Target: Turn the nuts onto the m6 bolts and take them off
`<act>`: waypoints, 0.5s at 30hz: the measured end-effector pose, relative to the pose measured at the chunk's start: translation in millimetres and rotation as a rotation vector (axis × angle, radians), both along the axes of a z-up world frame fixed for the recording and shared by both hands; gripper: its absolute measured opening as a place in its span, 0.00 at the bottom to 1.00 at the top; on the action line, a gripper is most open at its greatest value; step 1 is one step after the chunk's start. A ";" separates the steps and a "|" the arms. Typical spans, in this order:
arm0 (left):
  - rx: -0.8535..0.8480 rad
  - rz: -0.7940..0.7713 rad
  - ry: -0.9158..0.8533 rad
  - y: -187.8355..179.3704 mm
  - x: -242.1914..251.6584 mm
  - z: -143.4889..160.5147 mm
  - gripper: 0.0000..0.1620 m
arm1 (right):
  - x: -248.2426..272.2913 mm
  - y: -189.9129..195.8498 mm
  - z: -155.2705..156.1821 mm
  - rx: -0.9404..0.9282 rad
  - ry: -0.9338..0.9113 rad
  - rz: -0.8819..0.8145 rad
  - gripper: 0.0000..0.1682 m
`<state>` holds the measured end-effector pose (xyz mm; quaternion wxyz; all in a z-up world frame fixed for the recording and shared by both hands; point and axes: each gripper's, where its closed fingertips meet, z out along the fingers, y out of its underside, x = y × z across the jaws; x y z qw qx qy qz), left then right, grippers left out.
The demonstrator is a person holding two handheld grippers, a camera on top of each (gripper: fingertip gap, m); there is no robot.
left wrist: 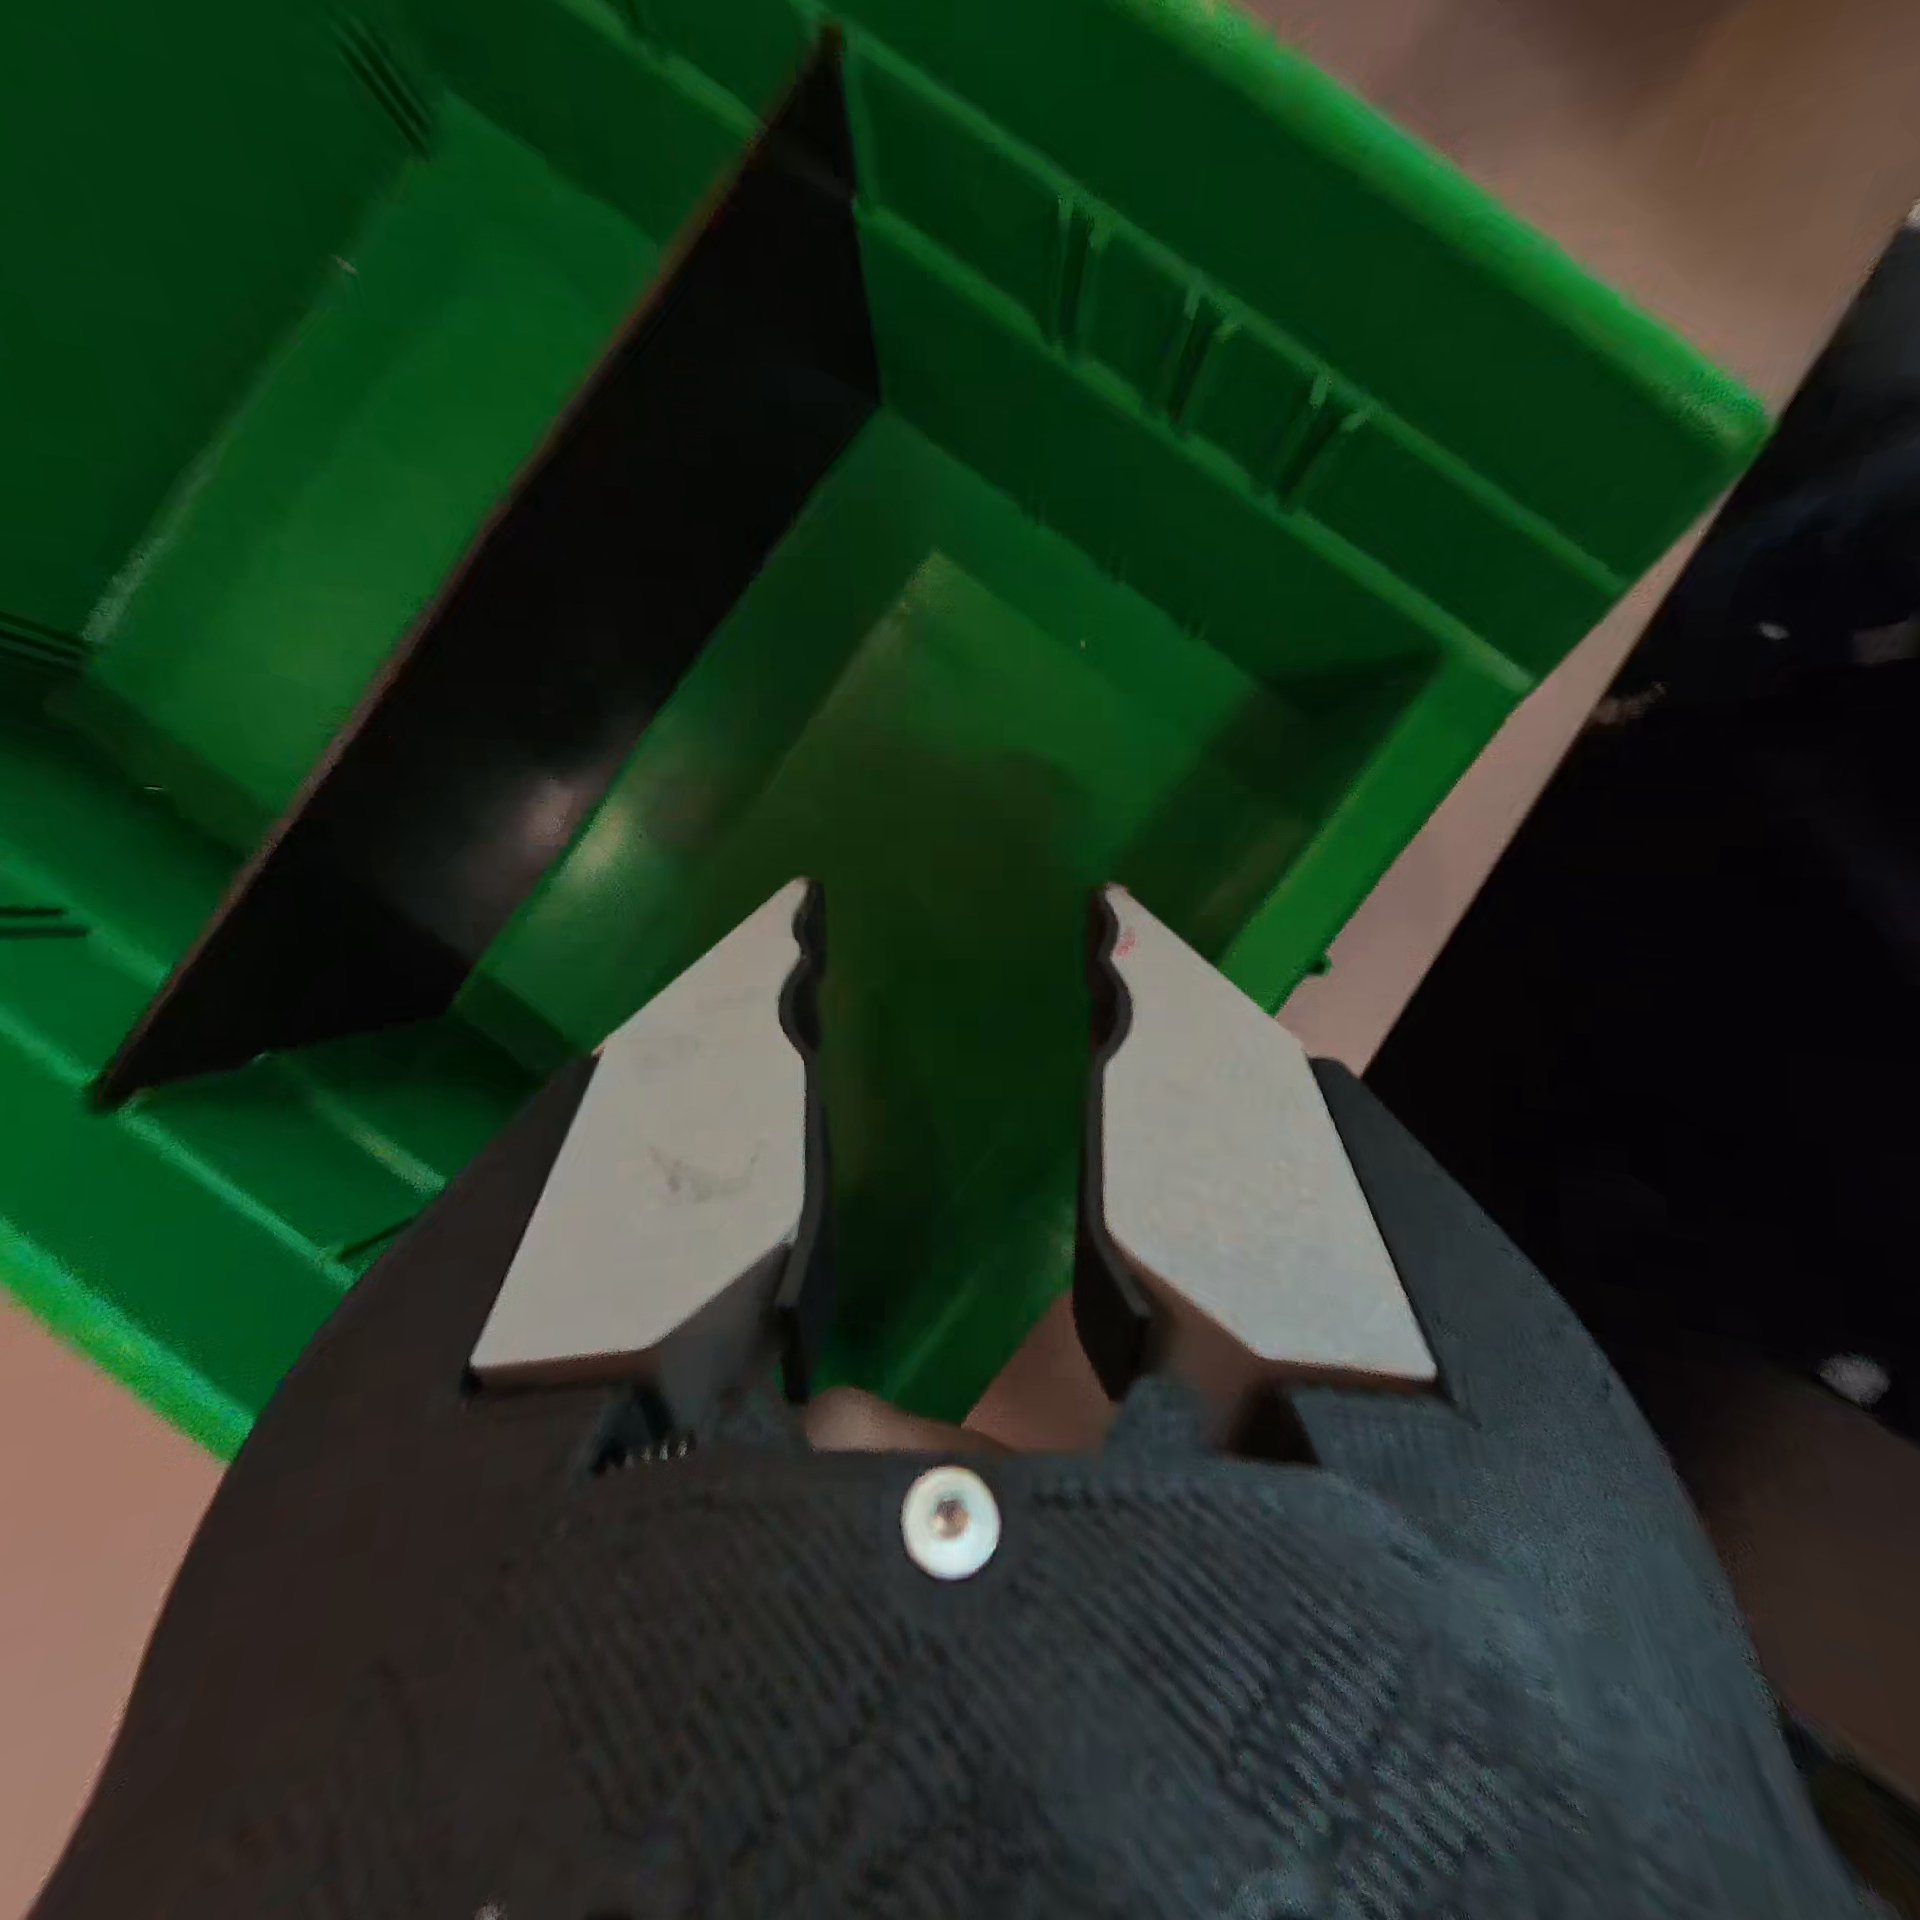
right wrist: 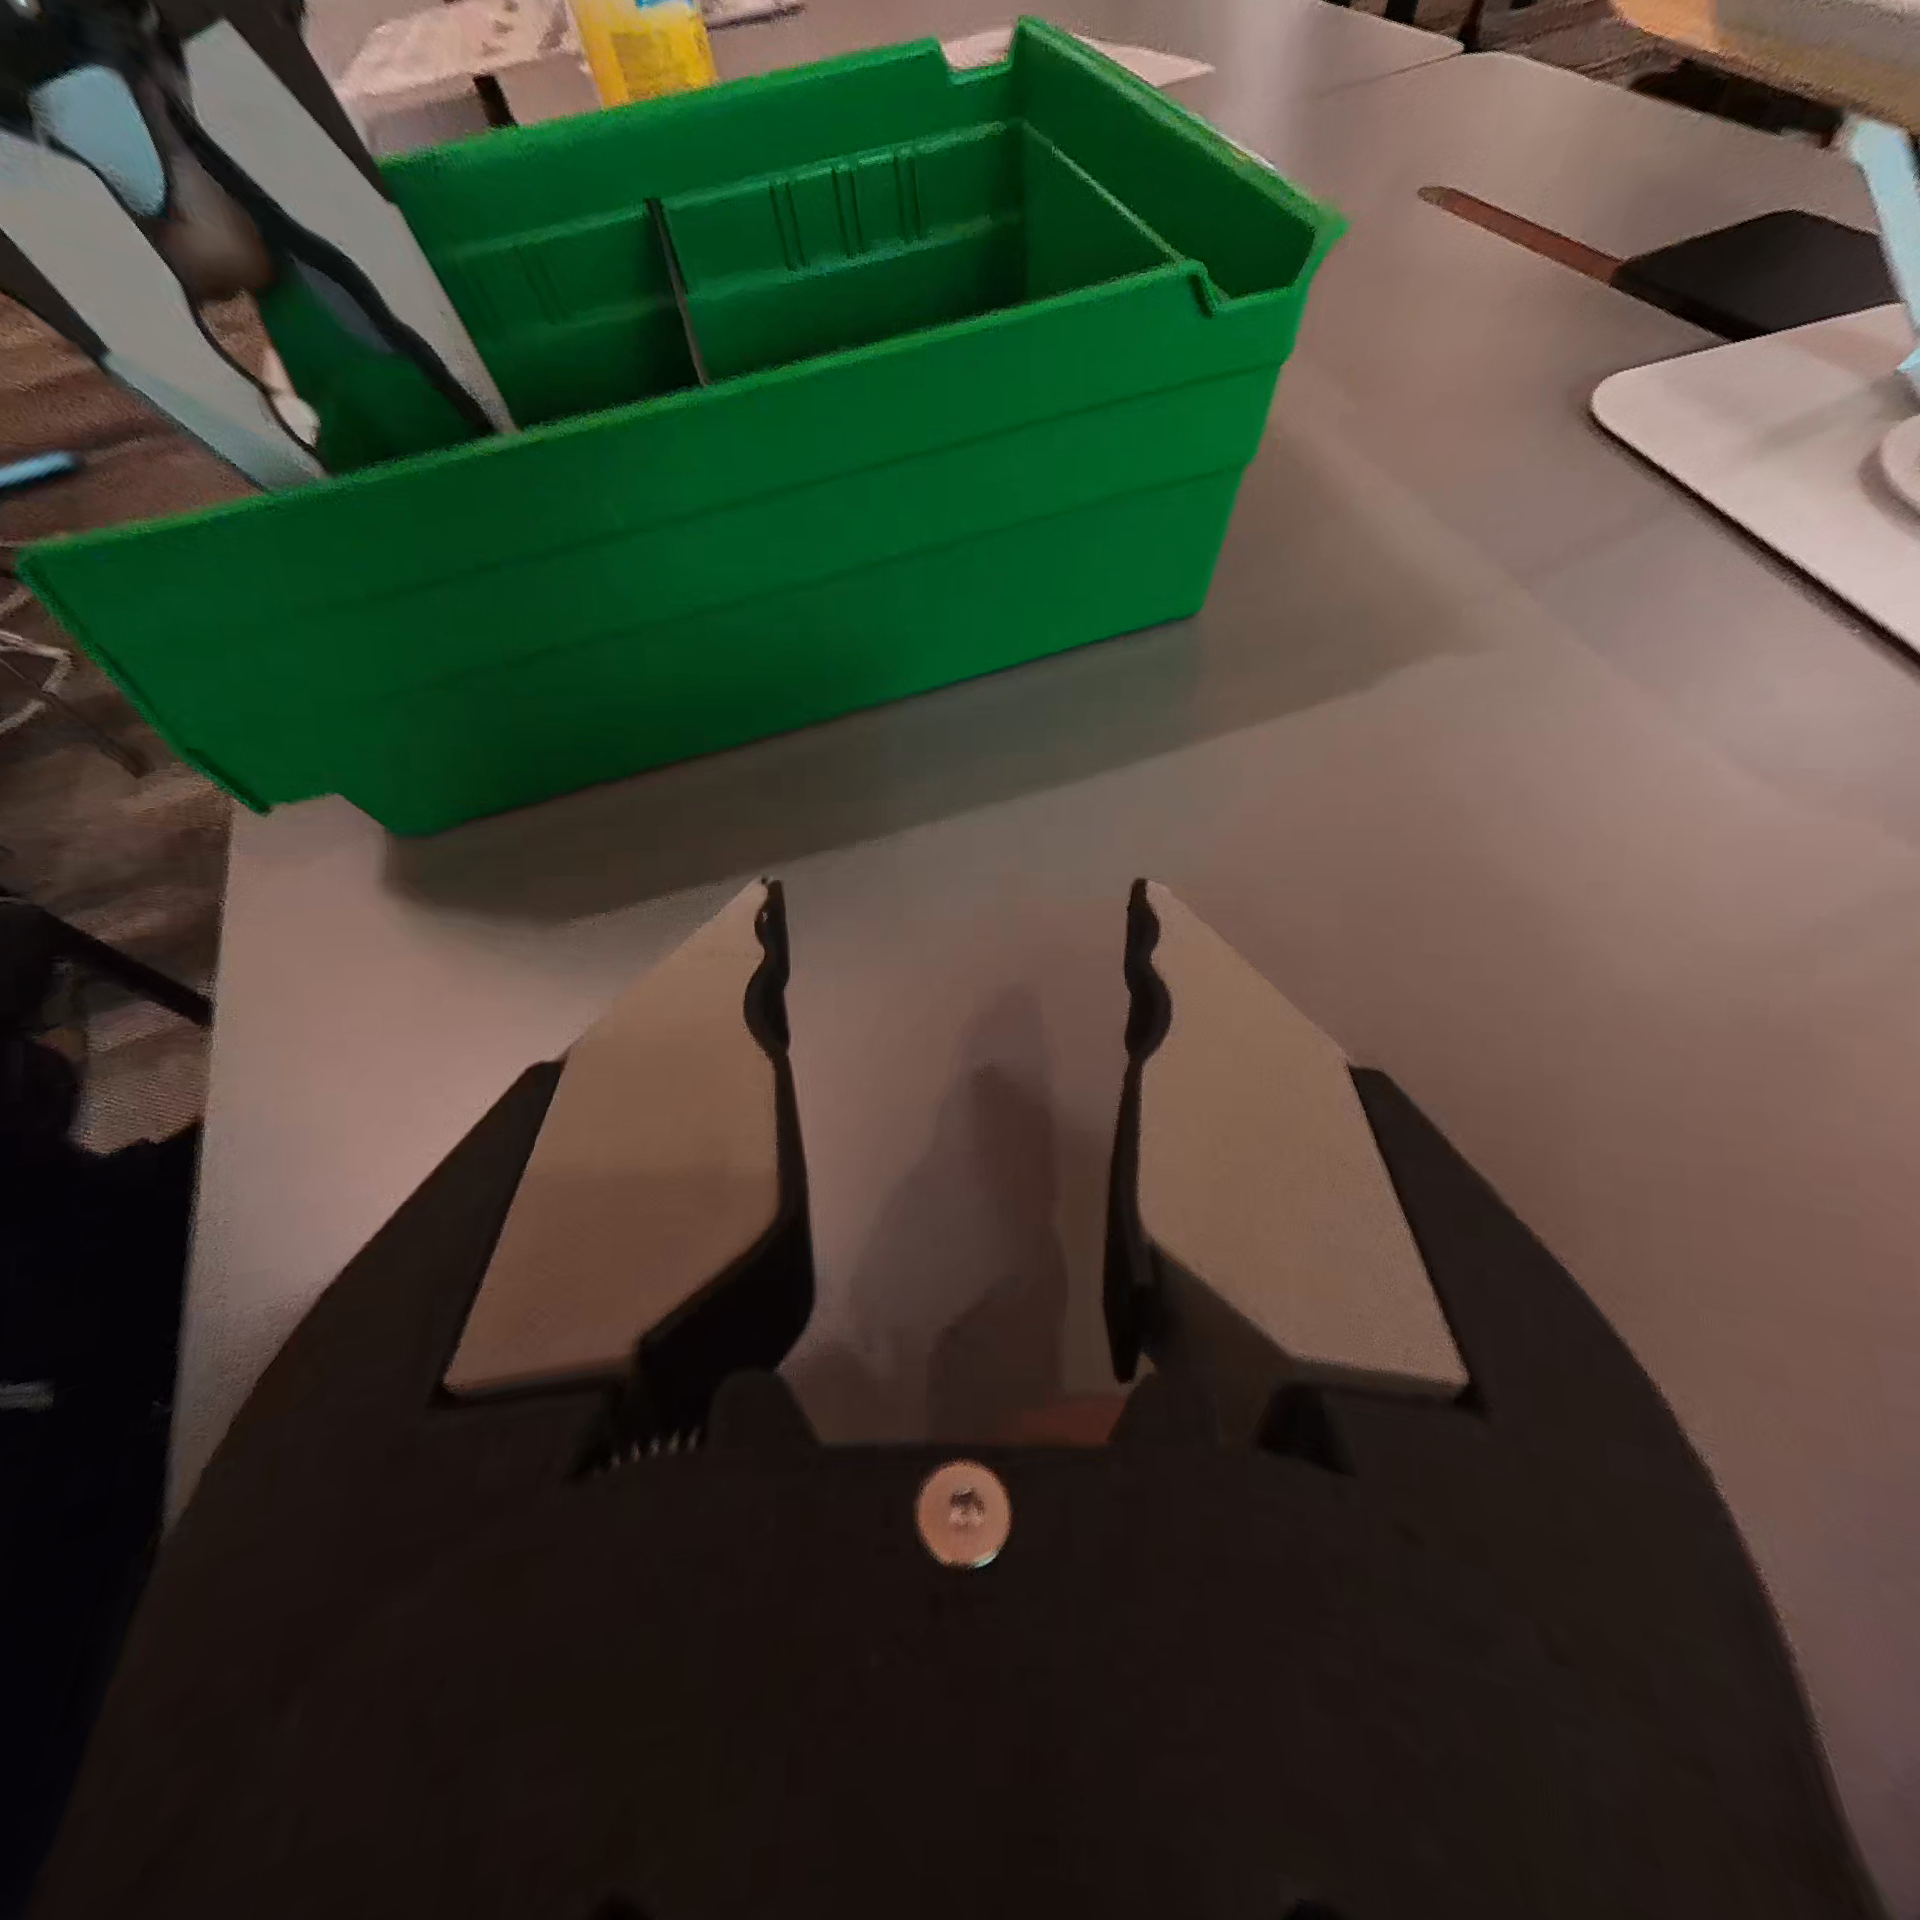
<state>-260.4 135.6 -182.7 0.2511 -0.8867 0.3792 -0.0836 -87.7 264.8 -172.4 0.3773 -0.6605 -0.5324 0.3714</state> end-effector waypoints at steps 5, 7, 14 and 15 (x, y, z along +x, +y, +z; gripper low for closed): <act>-0.293 -0.062 0.185 -9.2 -6.4 -34.4 0.24 | 6.6 -4.0 -9.7 -0.084 -0.024 0.013 0.38; -0.346 -0.067 0.175 -10.1 -3.1 -36.2 0.24 | 5.3 -10.9 -3.3 -0.130 0.012 0.037 0.38; -0.388 -0.046 0.168 -9.8 0.3 -37.2 0.24 | 5.5 -17.1 3.5 -0.084 0.016 0.050 0.37; -0.388 -0.043 0.171 -9.6 1.1 -37.4 0.24 | 5.2 -17.9 4.6 -0.083 0.020 0.051 0.37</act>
